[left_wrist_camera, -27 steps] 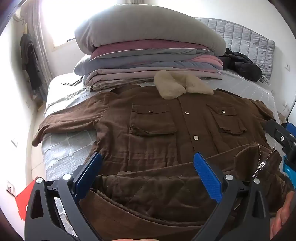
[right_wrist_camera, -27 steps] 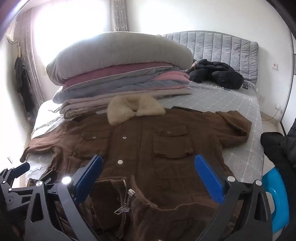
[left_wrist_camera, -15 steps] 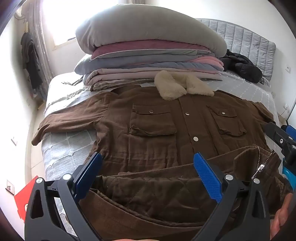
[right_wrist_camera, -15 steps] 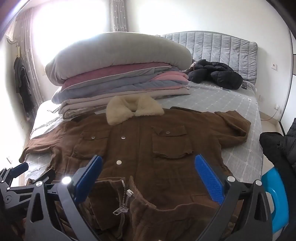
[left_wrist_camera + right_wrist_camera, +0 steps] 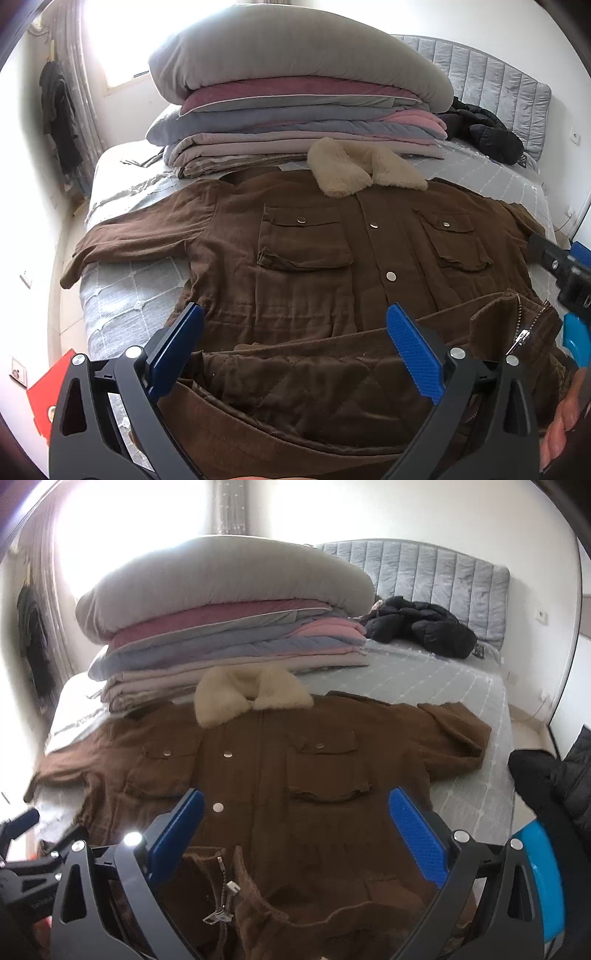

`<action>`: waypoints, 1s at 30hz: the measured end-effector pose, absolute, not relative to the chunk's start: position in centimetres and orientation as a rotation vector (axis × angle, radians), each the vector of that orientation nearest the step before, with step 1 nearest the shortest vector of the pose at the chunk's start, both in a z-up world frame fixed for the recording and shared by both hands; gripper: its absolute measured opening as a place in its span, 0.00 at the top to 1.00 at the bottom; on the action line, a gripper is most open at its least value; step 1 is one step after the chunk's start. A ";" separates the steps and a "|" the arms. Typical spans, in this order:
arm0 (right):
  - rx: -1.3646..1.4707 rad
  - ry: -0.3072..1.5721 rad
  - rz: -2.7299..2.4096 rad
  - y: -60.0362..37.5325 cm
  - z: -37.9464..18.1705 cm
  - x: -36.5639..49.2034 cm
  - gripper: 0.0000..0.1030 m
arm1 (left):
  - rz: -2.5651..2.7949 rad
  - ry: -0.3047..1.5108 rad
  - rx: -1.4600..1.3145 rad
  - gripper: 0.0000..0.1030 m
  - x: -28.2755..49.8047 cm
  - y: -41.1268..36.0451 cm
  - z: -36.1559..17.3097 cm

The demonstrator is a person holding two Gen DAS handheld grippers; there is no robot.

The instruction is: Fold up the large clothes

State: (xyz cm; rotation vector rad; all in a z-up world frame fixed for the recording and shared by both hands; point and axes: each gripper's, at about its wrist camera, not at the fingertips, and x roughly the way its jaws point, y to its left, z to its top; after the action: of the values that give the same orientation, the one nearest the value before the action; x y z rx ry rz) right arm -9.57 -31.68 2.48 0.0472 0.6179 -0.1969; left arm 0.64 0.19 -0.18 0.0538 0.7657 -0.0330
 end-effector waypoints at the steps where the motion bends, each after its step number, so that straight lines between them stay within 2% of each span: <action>1: 0.036 0.614 -0.198 -31.5 2.6 -9.6 0.06 | -0.034 0.766 0.053 0.07 0.6 0.2 -0.2; 30: 0.029 0.609 -0.220 -31.4 3.0 -10.6 0.06 | -0.041 0.773 0.050 0.07 0.7 0.1 -0.4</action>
State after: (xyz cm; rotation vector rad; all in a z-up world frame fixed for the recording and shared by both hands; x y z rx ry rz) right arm -10.64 -31.42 3.02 0.0294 0.6088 -0.2203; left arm 0.71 0.08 -0.44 0.0504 0.7732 -0.0407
